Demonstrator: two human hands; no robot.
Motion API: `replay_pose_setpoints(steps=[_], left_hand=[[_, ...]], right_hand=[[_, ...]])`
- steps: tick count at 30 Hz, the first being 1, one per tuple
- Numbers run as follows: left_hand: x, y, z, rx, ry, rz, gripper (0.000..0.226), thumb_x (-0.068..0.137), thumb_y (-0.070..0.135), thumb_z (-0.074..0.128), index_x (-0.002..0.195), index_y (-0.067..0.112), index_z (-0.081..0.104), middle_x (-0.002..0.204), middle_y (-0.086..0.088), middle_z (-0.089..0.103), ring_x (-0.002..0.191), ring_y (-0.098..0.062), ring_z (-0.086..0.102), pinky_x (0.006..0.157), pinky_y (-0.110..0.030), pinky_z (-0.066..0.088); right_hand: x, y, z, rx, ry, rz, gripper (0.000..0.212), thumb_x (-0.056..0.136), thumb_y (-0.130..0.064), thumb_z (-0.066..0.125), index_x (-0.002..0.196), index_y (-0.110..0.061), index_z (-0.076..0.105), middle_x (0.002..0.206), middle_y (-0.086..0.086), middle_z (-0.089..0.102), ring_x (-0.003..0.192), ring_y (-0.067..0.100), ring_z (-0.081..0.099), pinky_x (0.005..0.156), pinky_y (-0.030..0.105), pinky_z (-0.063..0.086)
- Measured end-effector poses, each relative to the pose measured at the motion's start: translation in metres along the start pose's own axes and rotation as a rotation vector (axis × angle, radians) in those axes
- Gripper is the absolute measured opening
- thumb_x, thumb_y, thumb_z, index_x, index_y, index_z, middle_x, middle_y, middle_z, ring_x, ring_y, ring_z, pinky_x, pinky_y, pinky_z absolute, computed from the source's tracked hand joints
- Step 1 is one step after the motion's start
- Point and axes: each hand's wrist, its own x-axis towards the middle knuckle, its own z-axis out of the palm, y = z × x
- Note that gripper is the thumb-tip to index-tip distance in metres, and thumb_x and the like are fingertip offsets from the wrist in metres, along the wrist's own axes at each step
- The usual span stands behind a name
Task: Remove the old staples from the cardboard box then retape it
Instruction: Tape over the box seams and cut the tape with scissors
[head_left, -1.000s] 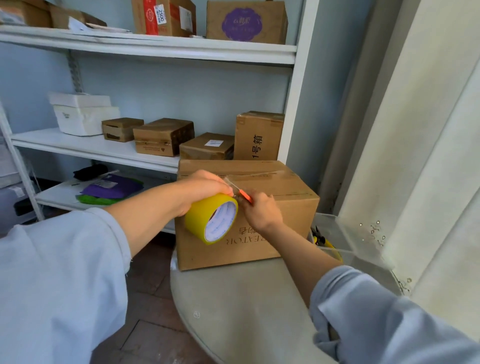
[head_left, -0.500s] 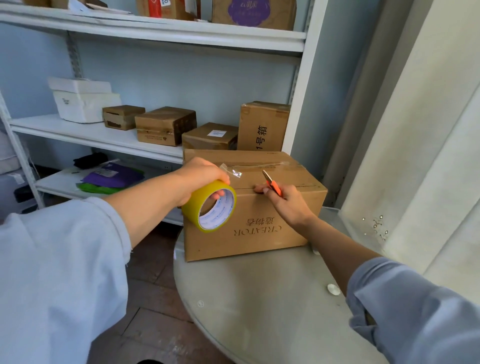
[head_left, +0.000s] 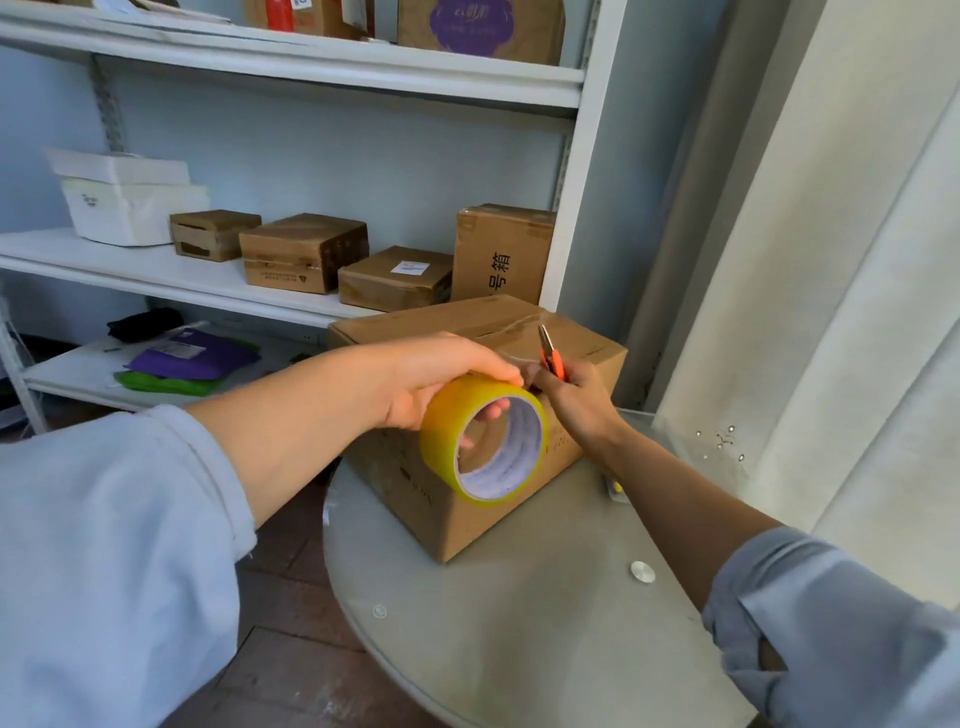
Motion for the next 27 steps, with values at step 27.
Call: replay_pose_setpoints(steps=[27], left_hand=[[-0.004, -0.028, 0.000, 0.070, -0.149, -0.144, 0.012, 0.094, 0.014, 0.053, 0.092, 0.009, 0.064, 0.082, -0.011, 0.065, 0.060, -0.016, 0.066, 0.057, -0.031, 0.059]], right_hand=[[-0.060, -0.009, -0.043, 0.080, -0.211, 0.268, 0.032, 0.086, -0.008, 0.058, 0.114, -0.020, 0.068, 0.055, -0.001, 0.044, 0.040, 0.006, 0.030, 0.039, 0.019, 0.019]])
